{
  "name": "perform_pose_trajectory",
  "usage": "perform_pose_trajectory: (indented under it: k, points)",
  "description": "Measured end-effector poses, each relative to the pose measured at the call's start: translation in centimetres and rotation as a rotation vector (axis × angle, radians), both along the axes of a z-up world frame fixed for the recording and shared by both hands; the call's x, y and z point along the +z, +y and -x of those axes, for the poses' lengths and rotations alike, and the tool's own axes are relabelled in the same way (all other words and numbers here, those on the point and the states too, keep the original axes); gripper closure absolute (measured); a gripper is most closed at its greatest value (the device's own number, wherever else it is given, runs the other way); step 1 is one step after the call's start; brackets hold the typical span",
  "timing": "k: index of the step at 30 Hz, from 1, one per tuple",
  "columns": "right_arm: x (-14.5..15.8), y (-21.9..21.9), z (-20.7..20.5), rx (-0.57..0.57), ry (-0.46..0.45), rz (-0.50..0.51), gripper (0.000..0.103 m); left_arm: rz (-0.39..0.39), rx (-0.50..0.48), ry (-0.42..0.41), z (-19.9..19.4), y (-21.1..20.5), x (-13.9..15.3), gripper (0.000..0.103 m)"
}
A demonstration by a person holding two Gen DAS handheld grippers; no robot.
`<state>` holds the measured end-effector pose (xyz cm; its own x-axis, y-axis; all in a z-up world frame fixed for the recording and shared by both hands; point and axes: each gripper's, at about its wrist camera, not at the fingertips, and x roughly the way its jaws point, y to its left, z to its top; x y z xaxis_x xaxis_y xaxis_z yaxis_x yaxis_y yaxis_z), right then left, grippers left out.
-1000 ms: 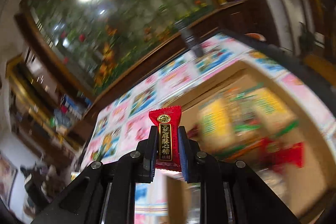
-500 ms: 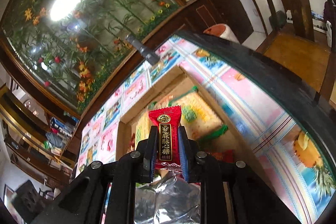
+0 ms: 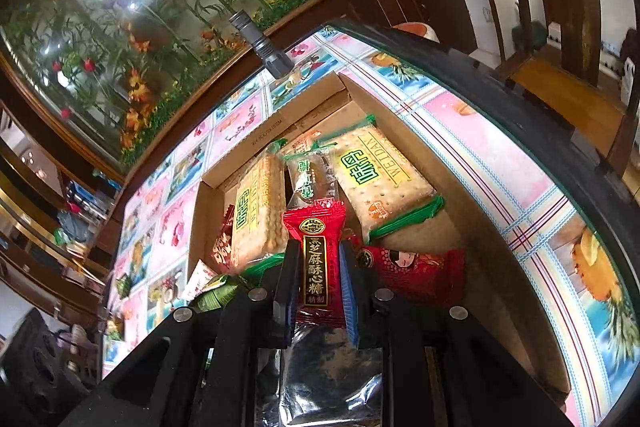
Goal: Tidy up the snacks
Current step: 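Lower both snacks into the box and open both grippers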
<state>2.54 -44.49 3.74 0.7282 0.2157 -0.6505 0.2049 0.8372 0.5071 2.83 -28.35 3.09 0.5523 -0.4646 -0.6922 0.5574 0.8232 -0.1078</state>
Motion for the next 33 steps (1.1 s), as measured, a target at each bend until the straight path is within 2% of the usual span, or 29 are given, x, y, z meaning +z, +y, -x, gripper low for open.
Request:
perform_pose_trajectory:
  k: [8,33]
  points:
    - [-0.2,1.9,-0.3,0.045,0.03,0.107,0.083,-0.026,-0.001,-0.05,1.0,-0.2,0.1,0.074]
    - [-0.3,2.0,-0.4,0.048,0.038,0.118,0.082,-0.029,0.008,-0.058,1.3,-0.3,-0.1,0.074]
